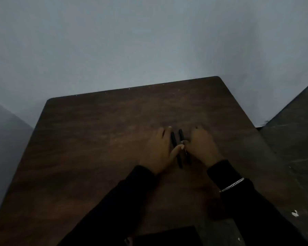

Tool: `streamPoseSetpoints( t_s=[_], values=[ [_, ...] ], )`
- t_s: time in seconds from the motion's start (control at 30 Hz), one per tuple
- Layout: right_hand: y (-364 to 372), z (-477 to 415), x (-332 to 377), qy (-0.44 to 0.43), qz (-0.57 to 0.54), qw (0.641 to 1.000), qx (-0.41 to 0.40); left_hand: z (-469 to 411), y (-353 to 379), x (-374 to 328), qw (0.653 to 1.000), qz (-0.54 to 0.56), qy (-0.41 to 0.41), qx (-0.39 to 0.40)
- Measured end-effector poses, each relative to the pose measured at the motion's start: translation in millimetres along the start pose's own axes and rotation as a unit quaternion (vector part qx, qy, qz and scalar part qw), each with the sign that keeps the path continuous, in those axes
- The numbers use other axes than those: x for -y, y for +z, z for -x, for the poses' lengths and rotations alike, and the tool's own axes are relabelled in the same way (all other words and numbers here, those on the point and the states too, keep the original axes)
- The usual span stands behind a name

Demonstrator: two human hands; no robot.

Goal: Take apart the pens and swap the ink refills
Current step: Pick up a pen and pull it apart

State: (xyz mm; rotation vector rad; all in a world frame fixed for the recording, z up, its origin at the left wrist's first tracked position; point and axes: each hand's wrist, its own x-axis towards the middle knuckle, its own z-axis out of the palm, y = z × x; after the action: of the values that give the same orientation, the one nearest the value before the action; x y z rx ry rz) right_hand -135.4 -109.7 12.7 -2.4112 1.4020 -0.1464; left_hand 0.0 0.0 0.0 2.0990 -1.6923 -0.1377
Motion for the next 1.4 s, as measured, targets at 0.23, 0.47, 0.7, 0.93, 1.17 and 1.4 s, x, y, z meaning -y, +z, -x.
streamPoseSetpoints(
  t_s=[0.23, 0.47, 0.7, 0.93, 1.17, 1.4],
  values=[
    [7, -9, -2, 0.066, -0.088, 0.992, 0.063, -21, 17, 5, 0.986, 0.147, -0.08, 0.014],
    [15, -13, -4, 0.055, -0.127, 0.99, 0.005, -26, 25, 18, 0.973, 0.208, -0.095, -0.015],
    [-1, -5, 5, -0.051, -0.236, 0.968, -0.062, -17, 12, 20, 0.961, 0.264, -0.04, -0.07],
    [-5, -2, 29, -0.122, -0.349, 0.929, -0.009, -6, -3, 24, 0.924, 0.371, -0.029, -0.092],
    [-1, -6, 53, -0.181, -0.395, 0.899, 0.051, 2, -15, 39, 0.891, 0.436, -0.051, -0.115],
    [4, -22, 68, -0.215, -0.45, 0.866, -0.026, 5, -14, 61, 0.894, 0.419, 0.013, -0.156]
  ],
)
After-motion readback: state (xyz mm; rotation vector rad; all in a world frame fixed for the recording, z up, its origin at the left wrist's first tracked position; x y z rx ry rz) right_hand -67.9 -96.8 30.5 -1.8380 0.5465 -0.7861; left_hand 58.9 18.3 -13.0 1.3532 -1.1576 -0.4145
